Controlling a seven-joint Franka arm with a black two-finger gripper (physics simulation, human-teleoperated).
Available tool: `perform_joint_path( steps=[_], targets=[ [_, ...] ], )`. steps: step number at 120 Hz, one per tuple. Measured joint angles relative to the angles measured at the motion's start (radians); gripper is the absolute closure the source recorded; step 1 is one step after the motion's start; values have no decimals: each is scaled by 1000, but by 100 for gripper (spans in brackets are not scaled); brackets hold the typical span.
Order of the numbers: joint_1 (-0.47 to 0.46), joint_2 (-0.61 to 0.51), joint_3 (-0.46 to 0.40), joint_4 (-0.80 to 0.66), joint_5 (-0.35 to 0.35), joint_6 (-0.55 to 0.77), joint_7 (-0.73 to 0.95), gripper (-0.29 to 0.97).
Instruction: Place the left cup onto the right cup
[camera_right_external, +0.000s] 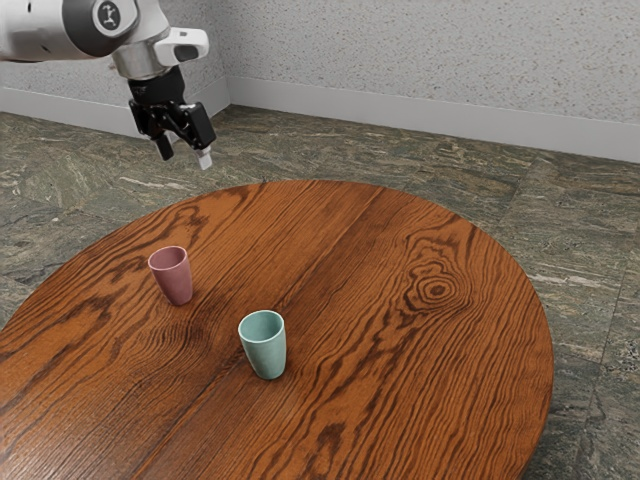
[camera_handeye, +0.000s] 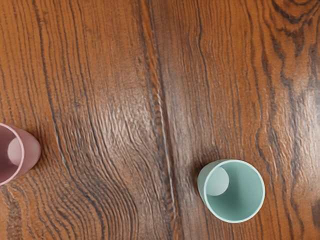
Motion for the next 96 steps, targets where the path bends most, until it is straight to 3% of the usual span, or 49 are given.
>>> perform_joint_path(
  steps=[69,96],
  targets=[
    [2,6,1,-2,-1,-1,-5,0],
    [-1,3,5,-67,-3,0,-7,0]
  ],
)
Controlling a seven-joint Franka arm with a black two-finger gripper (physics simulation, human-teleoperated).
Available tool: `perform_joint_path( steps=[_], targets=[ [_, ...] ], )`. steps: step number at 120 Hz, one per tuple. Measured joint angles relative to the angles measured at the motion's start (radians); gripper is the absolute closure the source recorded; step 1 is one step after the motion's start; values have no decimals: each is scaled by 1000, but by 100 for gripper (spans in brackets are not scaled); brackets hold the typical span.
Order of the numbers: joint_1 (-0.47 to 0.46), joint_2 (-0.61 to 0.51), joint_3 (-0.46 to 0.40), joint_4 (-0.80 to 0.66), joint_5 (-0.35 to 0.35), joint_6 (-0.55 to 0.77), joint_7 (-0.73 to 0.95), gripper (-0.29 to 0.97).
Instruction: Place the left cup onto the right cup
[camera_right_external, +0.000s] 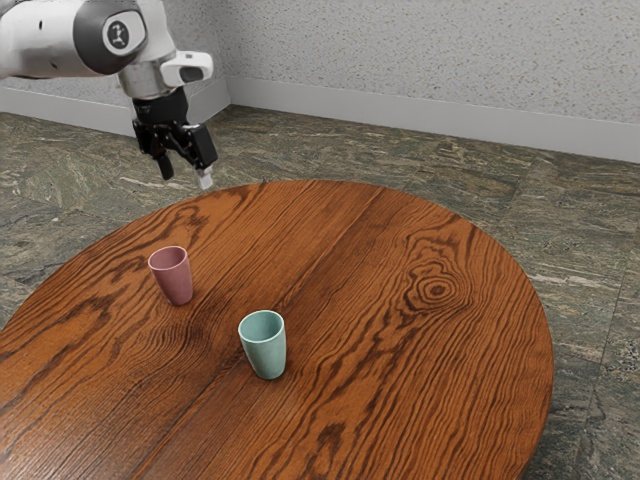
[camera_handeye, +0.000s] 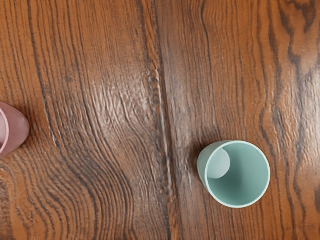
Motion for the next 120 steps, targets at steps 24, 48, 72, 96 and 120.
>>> perform_joint_path(
  steps=[24,48,72,96,120],
  targets=[
    [8,-9,4,-49,49,41,3,0],
    [32,6,15,-104,75,98,20,0],
    [74,56,20,-113,78,132,46,0],
    [103,103,20,-108,68,154,78,0],
    [140,173,20,-89,43,194,151,0]
  ],
)
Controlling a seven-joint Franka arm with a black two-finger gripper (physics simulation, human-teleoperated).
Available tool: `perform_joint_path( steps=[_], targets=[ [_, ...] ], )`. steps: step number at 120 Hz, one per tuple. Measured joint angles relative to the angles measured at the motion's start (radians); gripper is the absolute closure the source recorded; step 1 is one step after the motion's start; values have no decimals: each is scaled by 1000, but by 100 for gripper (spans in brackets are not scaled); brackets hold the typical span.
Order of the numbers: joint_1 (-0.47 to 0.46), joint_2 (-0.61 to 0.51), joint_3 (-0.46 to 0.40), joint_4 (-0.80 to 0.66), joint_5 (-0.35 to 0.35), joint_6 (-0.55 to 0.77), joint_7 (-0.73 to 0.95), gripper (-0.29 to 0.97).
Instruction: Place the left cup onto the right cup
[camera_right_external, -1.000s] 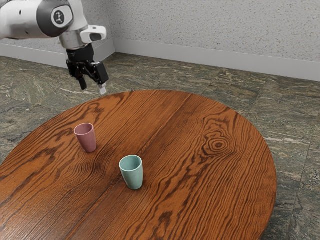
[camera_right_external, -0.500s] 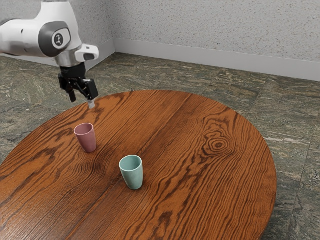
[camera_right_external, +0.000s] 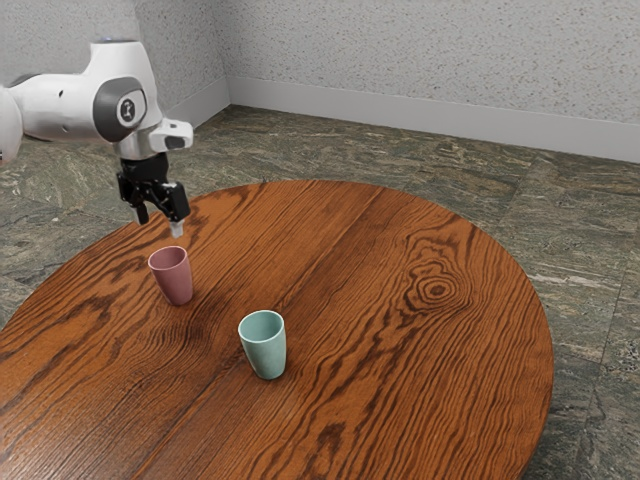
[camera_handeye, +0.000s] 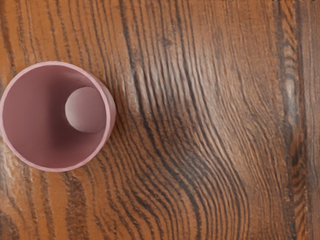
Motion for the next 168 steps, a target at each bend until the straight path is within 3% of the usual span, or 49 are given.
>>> perform_joint_path(
  steps=[40,61,77,168],
  targets=[
    [14,77,0,9,-32,96,102,0],
    [16,102,0,11,-39,140,137,16],
    [33,125,0,10,-43,157,157,22],
    [53,221,0,8,-65,224,212,25]
  ],
)
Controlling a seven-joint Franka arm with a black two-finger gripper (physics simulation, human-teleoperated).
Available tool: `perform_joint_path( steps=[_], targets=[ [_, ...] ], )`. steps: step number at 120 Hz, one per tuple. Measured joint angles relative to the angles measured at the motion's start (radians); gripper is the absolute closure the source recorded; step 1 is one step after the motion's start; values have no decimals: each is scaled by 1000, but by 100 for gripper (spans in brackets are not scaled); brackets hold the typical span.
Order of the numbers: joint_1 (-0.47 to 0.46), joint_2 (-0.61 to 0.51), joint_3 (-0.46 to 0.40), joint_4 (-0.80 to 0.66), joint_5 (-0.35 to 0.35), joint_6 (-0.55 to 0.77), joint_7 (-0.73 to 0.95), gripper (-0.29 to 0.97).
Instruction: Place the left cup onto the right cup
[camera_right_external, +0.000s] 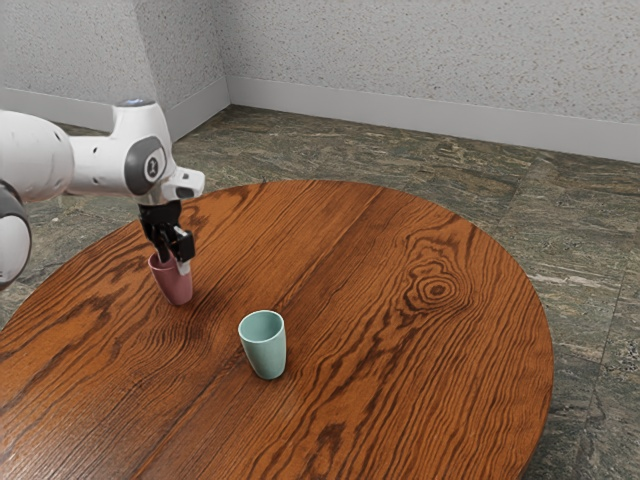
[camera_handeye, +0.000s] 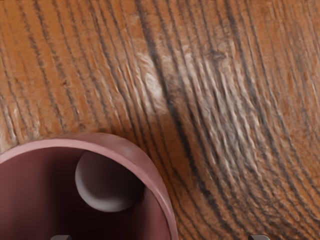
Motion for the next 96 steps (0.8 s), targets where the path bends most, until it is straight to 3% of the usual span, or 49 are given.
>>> perform_joint_path(
  steps=[56,96],
  targets=[
    [-1,37,0,-3,-18,28,9,28],
    [0,42,0,-5,-33,37,13,66]
  ],
)
